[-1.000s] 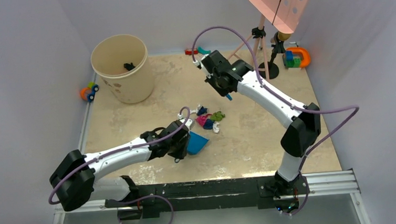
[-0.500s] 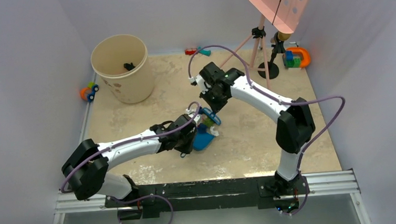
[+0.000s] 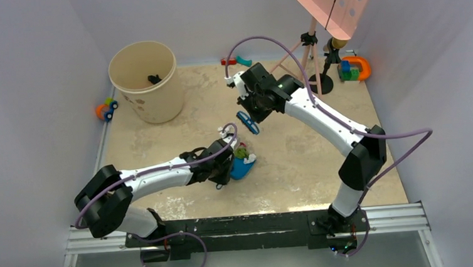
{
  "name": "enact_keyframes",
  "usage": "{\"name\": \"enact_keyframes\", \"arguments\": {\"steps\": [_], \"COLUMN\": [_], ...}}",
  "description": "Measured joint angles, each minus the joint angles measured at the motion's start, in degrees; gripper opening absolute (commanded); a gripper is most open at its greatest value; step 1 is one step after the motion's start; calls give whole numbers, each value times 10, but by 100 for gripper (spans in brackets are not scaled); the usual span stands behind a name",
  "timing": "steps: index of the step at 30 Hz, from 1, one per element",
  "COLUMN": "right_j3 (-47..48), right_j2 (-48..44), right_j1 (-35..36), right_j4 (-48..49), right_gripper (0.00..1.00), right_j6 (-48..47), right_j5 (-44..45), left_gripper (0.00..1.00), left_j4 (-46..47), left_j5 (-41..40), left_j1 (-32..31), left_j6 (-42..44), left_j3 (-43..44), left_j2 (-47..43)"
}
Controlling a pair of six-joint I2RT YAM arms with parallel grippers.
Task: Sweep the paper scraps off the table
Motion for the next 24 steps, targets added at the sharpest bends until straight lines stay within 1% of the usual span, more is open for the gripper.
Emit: {"name": "enact_keyframes", "arguments": {"steps": [4,8,15,19,24], "right_j3": [51,93,90,63,49], "right_j2": [47,118,209,213,199], "right_j1": [-1,1,34,70,101], "right_j4": [15,53,127,145,122], "right_gripper": [0,0,0,0,0], "right_j6": [-21,-78,-209,-271,-315], "right_j5": [81,138,222,211,145], "left_gripper": [0,0,0,0,0], "left_j4": [11,9,-14,-21,-21], "left_j5": [3,10,19,25,36], "left_j1": [3,14,47,61,82], "left_j6": [-29,-59,-87,-87,-87], "left_j3": [-36,-55,-58,-58,-58], "left_j2": [-16,-32,-57,-57,-57]}}
